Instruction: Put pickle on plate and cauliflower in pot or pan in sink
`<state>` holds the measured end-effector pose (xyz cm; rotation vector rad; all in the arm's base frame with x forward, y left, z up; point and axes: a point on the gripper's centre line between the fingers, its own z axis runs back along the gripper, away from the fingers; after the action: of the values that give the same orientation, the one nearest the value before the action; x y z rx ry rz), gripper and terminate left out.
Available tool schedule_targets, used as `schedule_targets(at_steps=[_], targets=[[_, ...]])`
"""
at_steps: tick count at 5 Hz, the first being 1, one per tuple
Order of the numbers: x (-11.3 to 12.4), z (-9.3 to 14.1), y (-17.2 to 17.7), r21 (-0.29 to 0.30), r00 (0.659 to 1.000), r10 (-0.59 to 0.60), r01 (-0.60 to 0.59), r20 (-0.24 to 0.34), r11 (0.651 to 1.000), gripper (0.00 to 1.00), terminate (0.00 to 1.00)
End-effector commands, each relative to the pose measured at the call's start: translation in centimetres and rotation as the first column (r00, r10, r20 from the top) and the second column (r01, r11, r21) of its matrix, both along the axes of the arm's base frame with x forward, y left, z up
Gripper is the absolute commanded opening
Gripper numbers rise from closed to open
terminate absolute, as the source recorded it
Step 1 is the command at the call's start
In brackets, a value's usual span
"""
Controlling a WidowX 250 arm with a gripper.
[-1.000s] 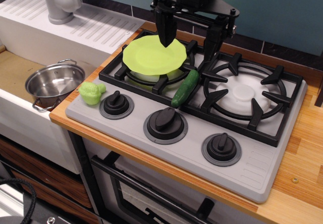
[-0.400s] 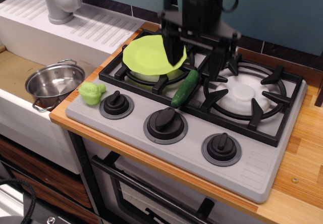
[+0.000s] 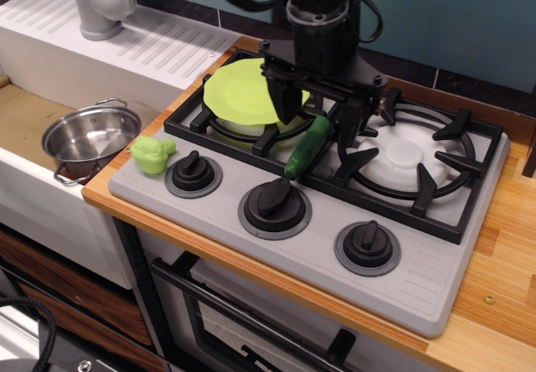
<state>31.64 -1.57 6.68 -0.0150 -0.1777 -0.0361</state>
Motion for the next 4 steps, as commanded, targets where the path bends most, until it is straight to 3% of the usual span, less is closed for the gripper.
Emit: schedule_targets(at_steps=[1,4], targets=[[0.3,0.5,1.4,0.013,0.998,-0.020,0.020,0.056,1.000,1.00,0.00],[-0.4,-1.8,0.7,0.000,0.996,0.022,-0.022,0.084,1.000,1.00,0.00]])
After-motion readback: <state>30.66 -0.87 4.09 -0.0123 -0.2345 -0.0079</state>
